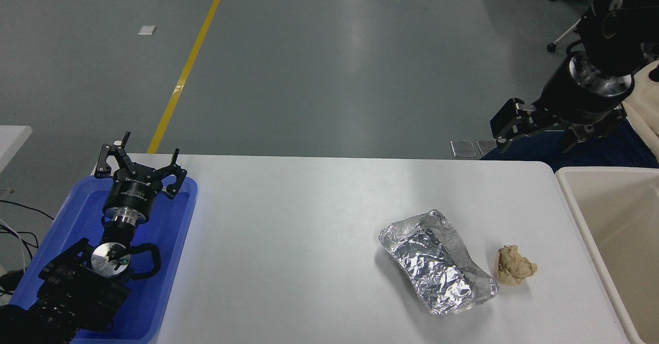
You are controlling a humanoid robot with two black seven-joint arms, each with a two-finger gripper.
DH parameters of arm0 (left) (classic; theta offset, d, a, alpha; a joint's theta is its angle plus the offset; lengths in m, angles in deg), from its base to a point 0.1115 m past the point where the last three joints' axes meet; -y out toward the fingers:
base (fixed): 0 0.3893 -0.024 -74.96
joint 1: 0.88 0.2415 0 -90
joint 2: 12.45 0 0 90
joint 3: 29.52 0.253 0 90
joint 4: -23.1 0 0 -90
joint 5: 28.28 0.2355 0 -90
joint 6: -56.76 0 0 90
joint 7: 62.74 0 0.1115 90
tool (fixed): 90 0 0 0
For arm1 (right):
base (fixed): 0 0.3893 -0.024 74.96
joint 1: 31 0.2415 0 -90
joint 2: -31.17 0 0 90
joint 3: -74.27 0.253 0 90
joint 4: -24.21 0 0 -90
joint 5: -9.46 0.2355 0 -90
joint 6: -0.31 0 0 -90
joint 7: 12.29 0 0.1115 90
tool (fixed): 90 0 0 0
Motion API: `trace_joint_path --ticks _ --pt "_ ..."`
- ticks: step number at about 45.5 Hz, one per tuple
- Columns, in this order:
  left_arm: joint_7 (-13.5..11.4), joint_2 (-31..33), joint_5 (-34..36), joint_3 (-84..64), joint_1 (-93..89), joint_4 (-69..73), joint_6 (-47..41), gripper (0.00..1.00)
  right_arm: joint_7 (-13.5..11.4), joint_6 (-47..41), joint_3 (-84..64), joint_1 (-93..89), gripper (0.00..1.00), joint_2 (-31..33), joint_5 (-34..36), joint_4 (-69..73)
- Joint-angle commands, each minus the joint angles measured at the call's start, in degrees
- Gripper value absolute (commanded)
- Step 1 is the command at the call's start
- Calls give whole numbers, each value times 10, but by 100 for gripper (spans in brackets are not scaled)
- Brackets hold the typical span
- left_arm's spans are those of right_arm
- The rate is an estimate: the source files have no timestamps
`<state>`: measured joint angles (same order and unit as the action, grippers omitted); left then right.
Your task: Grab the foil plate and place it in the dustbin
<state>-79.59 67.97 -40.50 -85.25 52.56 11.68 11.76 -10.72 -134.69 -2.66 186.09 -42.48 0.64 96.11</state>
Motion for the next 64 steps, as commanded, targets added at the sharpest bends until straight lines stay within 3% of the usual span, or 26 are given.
trace_joint_path --ticks 1,13,28,36,47,64 --pt "0 0 0 0 0 0 0 100 0 0 -3 -15 100 4 -1 -2" --pt "0 0 -1 0 0 0 0 100 -1 18 56 -104 100 -18 -12 -8" --pt "0 0 -1 0 0 1 0 100 0 232 149 -228 99 -60 -167 -18" --pt "0 0 -1 0 0 1 0 100 0 267 178 -305 90 -65 -226 -18" --pt "0 0 -1 0 0 1 0 100 -1 306 181 -373 90 -80 -319 -19" --pt "0 0 -1 0 0 1 0 100 -2 336 184 -475 90 -83 -328 -107"
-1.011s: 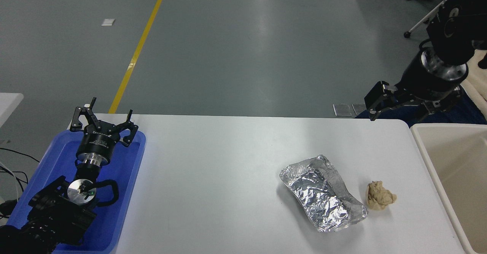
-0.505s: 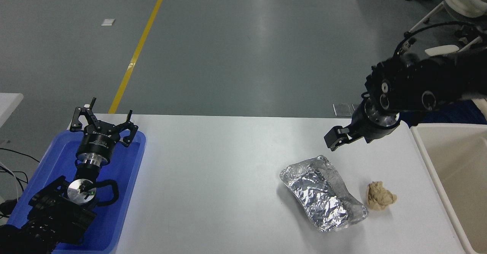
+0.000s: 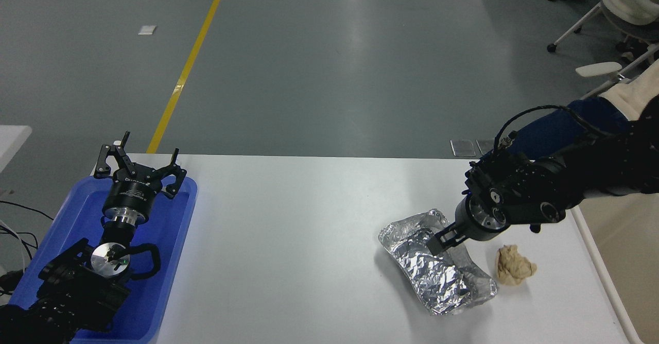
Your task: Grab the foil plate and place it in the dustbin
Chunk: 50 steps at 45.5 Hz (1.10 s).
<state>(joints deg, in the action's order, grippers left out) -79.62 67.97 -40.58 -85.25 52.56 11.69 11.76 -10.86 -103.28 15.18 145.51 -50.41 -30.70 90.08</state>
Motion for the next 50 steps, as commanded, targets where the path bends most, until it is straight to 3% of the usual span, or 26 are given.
trace_joint_path --ticks 1,21,28,31,34,36,40,50 --pt "0 0 0 0 0 0 0 100 0 25 7 -75 90 -3 -13 -56" --pt "0 0 0 0 0 0 0 100 -1 66 9 -144 90 -4 -4 -136" --pt "0 0 0 0 0 0 0 100 -1 65 9 -150 62 -4 -4 -136" --pt "0 0 0 0 0 0 0 100 -1 58 9 -146 40 -2 5 -131" --pt "0 0 0 0 0 0 0 100 -1 55 6 -142 12 1 32 -128" --pt "0 0 0 0 0 0 0 100 -1 51 2 -137 0 6 59 -122" --pt "0 0 0 0 0 0 0 100 0 39 -3 -108 0 17 103 -94" --pt "0 0 0 0 0 1 0 100 1 39 -6 -87 0 25 109 -63"
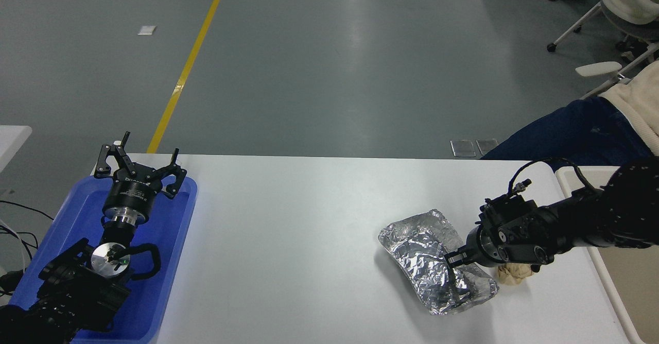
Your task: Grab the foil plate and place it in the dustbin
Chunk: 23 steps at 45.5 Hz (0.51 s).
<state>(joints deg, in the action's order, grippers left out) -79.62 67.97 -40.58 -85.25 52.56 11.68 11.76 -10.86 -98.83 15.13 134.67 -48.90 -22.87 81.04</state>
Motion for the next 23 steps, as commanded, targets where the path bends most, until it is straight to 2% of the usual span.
trace_joint_path --ticks 1,14,23 --pt "0 0 0 0 0 0 0 100 1 -5 -5 21 0 10 33 28" --pt "0 0 0 0 0 0 0 100 2 -25 -8 86 0 23 46 107" --pt "0 0 1 0 0 0 0 100 2 -163 -30 202 0 25 118 171"
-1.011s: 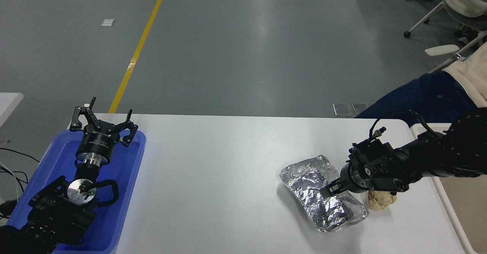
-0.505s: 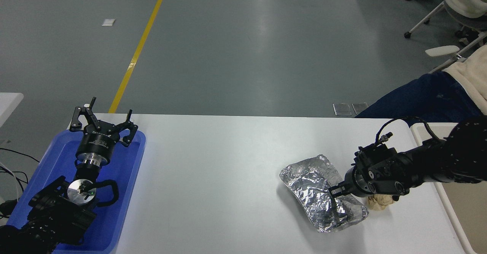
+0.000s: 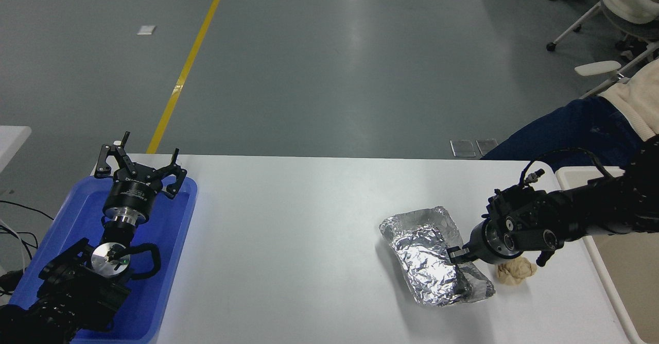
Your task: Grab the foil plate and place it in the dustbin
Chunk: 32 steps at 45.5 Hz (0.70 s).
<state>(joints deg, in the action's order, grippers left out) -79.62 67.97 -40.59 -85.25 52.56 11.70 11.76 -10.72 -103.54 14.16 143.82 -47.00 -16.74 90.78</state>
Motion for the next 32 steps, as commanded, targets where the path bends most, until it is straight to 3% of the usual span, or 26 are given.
trace_joint_path --ticks 1,9,13,32 --pt "0 0 1 0 0 0 0 100 1 -132 -23 125 0 6 57 80" --pt "0 0 1 0 0 0 0 100 4 -252 -24 213 0 9 61 116" --pt "0 0 1 0 0 0 0 100 4 -312 -27 268 0 28 94 131" --pt "0 0 0 0 0 0 0 100 4 -312 -73 497 0 75 119 168"
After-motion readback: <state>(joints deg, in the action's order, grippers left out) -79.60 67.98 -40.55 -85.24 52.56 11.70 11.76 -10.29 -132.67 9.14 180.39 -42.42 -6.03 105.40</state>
